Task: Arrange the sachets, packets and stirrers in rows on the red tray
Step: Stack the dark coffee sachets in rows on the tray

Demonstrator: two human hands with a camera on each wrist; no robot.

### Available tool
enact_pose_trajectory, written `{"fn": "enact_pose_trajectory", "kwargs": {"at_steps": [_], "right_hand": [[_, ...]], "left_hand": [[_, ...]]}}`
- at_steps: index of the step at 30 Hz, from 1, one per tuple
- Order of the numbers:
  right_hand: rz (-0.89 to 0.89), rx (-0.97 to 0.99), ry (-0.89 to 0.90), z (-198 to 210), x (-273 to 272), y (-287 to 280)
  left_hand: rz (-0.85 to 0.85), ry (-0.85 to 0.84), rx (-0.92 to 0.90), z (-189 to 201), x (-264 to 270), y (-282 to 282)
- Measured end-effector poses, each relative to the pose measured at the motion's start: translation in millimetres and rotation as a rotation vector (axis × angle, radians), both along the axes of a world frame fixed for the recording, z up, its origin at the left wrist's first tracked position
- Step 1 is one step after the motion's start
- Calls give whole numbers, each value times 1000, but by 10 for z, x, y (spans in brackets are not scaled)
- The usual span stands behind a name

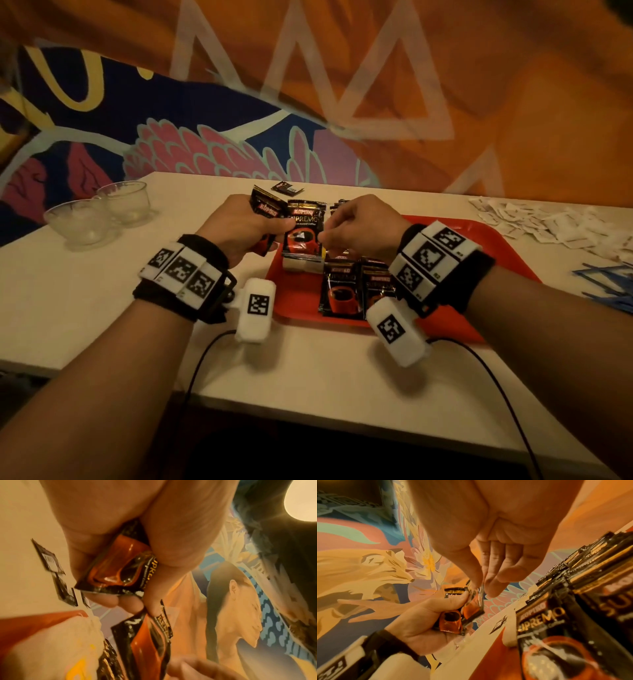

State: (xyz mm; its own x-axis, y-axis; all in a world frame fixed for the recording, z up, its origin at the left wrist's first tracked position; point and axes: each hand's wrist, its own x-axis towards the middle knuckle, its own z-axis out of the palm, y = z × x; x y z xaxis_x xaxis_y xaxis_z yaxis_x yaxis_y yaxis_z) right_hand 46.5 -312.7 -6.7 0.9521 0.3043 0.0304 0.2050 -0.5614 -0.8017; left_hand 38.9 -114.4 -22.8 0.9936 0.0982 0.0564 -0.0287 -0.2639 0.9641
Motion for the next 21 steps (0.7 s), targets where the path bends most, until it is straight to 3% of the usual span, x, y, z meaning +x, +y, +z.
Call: {"fn": "enact_pose_trajectory", "kwargs": {"at_steps": [8,21], "right_hand": [[-58,-43,-16,6,-54,-178],[-40,-100,-3,39,-142,-268]], "left_hand": [[-9,173,354,-105,199,30],[63,266,518,-68,233,-47]]}}
